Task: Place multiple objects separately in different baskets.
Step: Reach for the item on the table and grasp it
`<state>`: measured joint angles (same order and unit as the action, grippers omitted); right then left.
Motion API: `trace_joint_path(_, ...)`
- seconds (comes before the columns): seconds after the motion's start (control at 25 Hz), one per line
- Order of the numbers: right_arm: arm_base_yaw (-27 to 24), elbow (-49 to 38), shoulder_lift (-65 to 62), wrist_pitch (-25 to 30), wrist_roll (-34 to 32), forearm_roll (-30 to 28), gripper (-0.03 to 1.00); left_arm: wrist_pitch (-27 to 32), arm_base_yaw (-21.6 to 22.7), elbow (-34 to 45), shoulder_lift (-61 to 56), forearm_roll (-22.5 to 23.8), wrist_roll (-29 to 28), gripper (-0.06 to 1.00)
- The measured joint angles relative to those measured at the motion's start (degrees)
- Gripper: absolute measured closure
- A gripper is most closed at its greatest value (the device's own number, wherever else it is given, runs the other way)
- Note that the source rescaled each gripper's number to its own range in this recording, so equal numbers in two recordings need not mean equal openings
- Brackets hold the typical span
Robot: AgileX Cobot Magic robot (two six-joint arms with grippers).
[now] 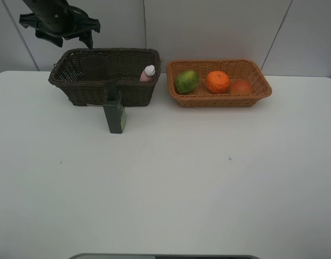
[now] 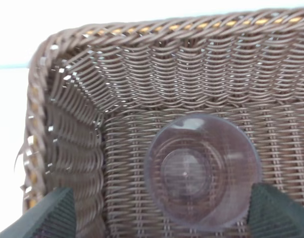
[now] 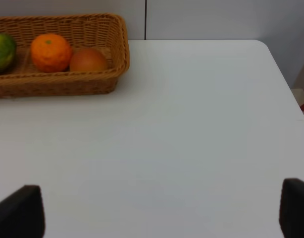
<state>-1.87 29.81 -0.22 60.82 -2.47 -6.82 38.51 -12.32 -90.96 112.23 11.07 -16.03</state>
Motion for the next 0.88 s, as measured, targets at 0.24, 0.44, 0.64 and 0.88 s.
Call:
trace_joint_path(0.24, 0.00, 0.00, 0.00, 0.00, 0.00, 0.00, -0.03, 6.19, -1.50, 0.00, -5.11, -1.88, 2.87, -0.05)
trace_joint_path(0.44, 0.00, 0.00, 0.00, 0.00, 0.00, 0.00, -0.03, 13.98, -3.87, 0.00, -7.07, -3.88, 2.29, -0.05)
trace_joint_path(0.64, 0.00, 0.00, 0.00, 0.00, 0.00, 0.00, -0.03, 20.59, -7.15, 0.00, -7.18, -4.62, -2.20, -0.05)
trace_joint_path(0.88, 0.00, 0.00, 0.00, 0.00, 0.00, 0.00, -0.03, 22.15, -10.91, 0.08, -7.18, -4.23, -9.37, -0.05)
